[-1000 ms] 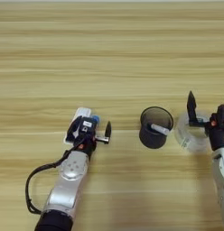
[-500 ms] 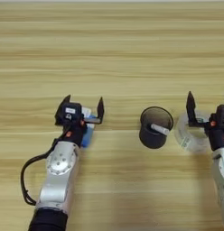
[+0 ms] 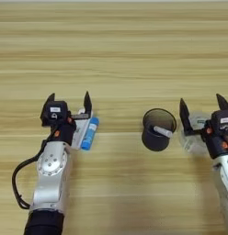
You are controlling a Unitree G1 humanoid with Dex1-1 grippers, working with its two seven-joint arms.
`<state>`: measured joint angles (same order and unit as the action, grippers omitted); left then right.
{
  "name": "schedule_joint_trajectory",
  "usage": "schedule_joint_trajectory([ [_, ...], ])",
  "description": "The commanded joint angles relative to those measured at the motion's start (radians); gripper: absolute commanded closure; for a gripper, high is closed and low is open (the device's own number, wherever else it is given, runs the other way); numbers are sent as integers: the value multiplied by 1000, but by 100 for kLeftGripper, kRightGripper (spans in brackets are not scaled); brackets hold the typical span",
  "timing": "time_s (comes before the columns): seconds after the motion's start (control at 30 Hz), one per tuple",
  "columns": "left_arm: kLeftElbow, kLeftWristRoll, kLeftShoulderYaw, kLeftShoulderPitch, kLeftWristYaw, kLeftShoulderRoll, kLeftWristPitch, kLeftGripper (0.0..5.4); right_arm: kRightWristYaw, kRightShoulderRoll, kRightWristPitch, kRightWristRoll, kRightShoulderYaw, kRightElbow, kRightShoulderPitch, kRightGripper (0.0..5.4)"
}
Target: Move the objects on the table
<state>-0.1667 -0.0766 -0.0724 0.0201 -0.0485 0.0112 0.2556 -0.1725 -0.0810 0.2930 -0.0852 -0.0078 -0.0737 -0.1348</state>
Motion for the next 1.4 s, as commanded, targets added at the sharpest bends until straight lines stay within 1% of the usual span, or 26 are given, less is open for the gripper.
schedule_joint_trajectory([
  [0.03,0,13,5,8,12,-7,13,2,-48,-2,13,-36,25,-36,-24,0],
  [0.27,-11,21,7,11,19,-8,16,2,-131,-13,28,-74,74,-69,-47,0],
  [0.47,-35,29,-17,24,39,12,27,2,-163,-25,27,-61,103,-66,-56,0],
  [0.53,-48,32,-31,29,55,19,26,2,-168,-31,22,-51,110,-60,-57,0],
  [0.63,-59,31,-45,34,62,22,24,2,-175,-44,35,-17,129,-47,-60,0],
  [0.73,-62,34,-45,35,65,20,28,2,-184,-53,32,-2,150,-43,-67,0],
  [1.0,-64,35,-41,34,67,19,24,2,-195,-67,17,23,178,-22,-69,0],
  [1.2,-63,36,-39,34,68,18,21,2,-194,-76,6,35,187,-16,-70,0],
  [1.3,-62,37,-38,34,69,17,19,2,-184,-81,-4,56,189,3,-65,0],
  [1.4,-62,38,-37,34,69,17,20,2,-180,-82,-4,64,190,15,-61,0],
])
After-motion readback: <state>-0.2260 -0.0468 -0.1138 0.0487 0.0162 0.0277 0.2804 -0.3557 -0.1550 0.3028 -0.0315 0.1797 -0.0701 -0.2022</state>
